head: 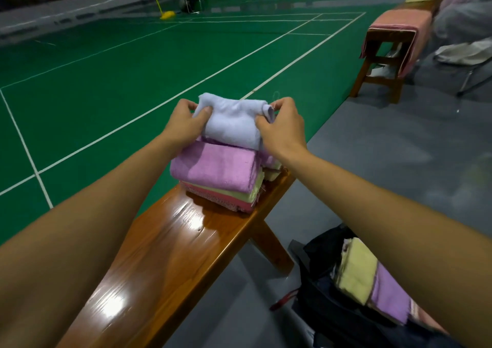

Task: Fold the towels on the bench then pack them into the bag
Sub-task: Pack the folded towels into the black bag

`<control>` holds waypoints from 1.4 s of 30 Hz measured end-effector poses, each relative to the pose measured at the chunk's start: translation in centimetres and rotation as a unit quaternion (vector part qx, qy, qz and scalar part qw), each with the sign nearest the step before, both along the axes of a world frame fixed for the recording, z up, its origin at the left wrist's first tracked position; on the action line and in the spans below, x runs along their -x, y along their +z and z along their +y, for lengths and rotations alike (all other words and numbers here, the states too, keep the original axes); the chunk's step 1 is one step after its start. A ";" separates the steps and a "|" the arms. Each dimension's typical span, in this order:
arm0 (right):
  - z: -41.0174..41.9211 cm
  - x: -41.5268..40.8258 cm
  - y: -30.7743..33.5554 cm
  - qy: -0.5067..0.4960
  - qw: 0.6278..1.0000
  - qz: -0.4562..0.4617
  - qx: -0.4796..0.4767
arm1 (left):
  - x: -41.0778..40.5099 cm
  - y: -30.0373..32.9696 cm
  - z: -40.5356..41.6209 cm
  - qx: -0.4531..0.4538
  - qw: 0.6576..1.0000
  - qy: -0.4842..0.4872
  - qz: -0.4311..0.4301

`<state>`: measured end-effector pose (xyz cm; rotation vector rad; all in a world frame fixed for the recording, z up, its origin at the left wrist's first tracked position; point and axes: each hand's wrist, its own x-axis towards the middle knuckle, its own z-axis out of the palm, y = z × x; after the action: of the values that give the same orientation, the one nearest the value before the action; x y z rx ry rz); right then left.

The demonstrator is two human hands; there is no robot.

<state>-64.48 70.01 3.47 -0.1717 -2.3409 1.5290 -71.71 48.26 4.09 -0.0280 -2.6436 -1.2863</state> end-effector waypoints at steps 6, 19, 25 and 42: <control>1.5 2.0 -3.9 -0.018 0.979 -0.202 -0.029 | 4.3 -0.2 0.6 0.073 0.989 -0.054 -0.116; 3.7 4.1 -7.5 -0.011 0.951 -0.230 0.208 | 6.5 -1.3 4.1 0.028 0.916 -0.215 -0.337; 6.9 2.6 -8.7 0.010 0.936 -0.205 0.286 | 5.4 -2.5 7.6 -0.023 0.910 -0.264 -0.319; 11.4 2.6 -11.4 0.023 0.892 -0.174 0.417 | 4.8 -2.8 12.7 0.022 0.915 -0.231 -0.330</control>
<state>-67.08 81.43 -7.97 -0.6384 -1.7327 2.6141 -76.54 61.00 1.26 -0.2939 -3.3904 -1.5964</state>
